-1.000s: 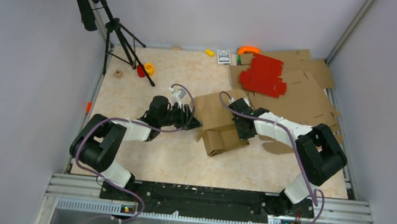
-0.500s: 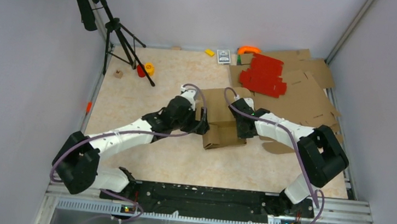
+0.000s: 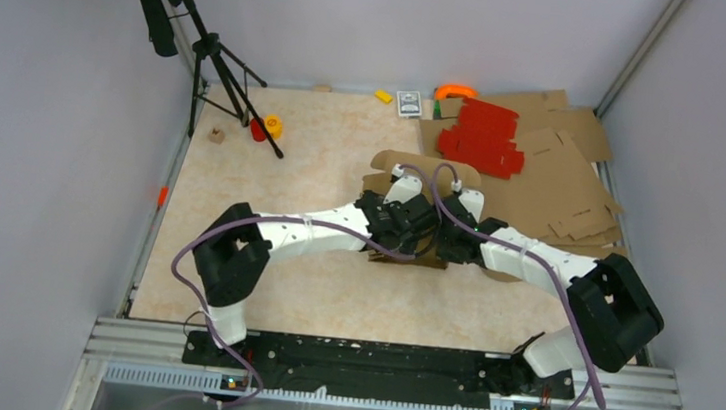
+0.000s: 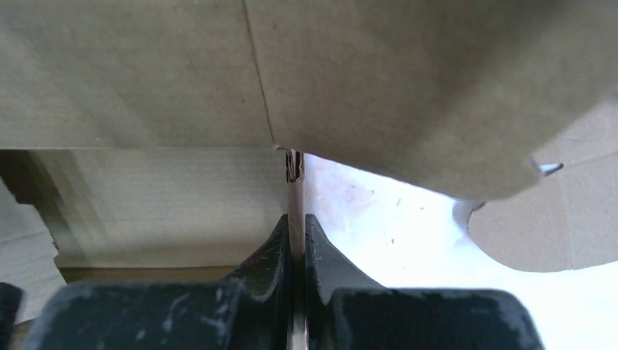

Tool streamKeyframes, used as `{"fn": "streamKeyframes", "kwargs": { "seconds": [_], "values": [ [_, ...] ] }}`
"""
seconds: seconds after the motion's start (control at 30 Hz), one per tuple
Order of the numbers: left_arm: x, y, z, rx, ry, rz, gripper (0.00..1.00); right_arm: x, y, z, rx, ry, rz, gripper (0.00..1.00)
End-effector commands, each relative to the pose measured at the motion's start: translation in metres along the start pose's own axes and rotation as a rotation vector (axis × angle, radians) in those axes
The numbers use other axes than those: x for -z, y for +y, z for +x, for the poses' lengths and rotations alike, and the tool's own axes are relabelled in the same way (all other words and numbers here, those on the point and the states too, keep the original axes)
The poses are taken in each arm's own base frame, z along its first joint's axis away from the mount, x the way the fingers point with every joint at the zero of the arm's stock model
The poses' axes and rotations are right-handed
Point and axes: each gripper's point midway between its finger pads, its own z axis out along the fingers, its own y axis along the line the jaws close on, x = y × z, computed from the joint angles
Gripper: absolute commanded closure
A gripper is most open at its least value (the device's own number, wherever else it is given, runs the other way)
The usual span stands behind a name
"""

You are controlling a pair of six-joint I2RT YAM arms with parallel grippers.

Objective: Fold the paper box

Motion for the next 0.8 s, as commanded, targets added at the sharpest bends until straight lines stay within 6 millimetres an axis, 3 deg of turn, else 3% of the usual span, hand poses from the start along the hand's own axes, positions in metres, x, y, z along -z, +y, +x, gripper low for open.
{"fn": "streamKeyframes", "kwargs": {
  "seconds": [0.0,0.2,0.27,0.4,0.5,0.6,0.77],
  "values": [
    [-0.01,0.027,0.006,-0.087,0.007,-0.223,0.01,0.011,0.025,-0.011,-0.064,-0.06,-0.107,1.0],
    [-0.021,0.045,0.02,-0.165,0.053,-0.368,0.01,0.01,0.023,-0.007,-0.052,-0.043,-0.097,1.0],
    [-0.022,0.035,0.025,-0.121,0.052,-0.289,0.01,0.01,0.026,-0.008,-0.054,-0.04,-0.104,1.0],
    [-0.011,-0.004,0.024,0.087,0.014,0.107,0.01,0.006,0.031,-0.001,-0.047,-0.003,-0.121,1.0],
    [-0.004,-0.009,0.015,0.196,-0.04,0.285,0.01,0.003,0.035,0.004,-0.044,0.017,-0.135,1.0],
    [-0.014,-0.003,0.022,0.145,-0.002,0.224,0.01,0.003,0.037,0.004,-0.05,0.018,-0.142,1.0],
    [-0.035,0.034,0.043,0.054,0.114,-0.072,0.01,0.004,0.035,0.002,-0.047,0.014,-0.131,1.0]
  ]
}}
